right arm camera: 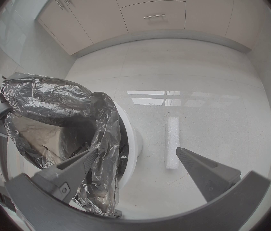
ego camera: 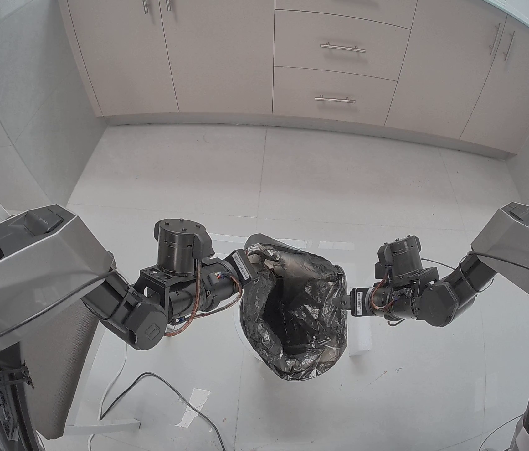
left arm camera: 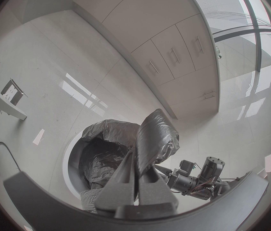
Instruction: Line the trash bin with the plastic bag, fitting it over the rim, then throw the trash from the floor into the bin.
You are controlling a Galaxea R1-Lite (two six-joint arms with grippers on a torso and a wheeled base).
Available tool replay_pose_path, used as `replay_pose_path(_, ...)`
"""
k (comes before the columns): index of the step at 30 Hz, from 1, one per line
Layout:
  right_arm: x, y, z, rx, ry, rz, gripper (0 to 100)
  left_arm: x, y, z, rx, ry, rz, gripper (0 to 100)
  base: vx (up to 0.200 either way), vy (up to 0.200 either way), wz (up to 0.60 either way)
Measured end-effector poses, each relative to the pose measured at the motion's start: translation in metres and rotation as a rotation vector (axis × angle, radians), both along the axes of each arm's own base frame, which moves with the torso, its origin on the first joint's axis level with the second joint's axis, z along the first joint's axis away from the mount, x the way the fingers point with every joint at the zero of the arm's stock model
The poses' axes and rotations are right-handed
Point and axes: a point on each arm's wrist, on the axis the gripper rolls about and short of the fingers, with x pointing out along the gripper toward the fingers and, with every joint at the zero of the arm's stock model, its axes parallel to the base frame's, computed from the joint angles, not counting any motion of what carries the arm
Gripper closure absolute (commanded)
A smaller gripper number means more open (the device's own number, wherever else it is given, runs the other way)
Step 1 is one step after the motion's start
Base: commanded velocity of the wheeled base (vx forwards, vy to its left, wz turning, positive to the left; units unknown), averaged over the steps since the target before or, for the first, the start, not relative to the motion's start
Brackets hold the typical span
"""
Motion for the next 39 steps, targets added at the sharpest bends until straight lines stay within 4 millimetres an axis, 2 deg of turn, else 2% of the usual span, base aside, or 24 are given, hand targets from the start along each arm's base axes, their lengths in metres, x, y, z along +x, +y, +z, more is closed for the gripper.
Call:
replay_pose_path(10, 0.003, 0.001, -0.011, -0.014, 0.02, -0.004, 0, 0.0, 0.0, 0.0, 0.0, -0.001, 0.0, 100, 0.0, 0.0, 0.0)
replay_pose_path(17, 0.007, -0.007, -0.02, -0.027, 0.037, -0.029, 0, 0.0, 0.0, 0.0, 0.0, 0.0, 0.0, 100, 0.0, 0.0, 0.0)
replay_pose_path(28, 0.003, -0.022, -0.023, -0.1, 0.048, -0.078, 0, 0.0, 0.0, 0.001, -0.001, -0.003, -0.001, 100, 0.0, 0.0, 0.0)
replay_pose_path(39, 0.005, -0.024, -0.028, -0.104, 0.054, -0.081, 0, 0.0, 0.0, 0.001, -0.001, -0.002, -0.001, 100, 0.0, 0.0, 0.0)
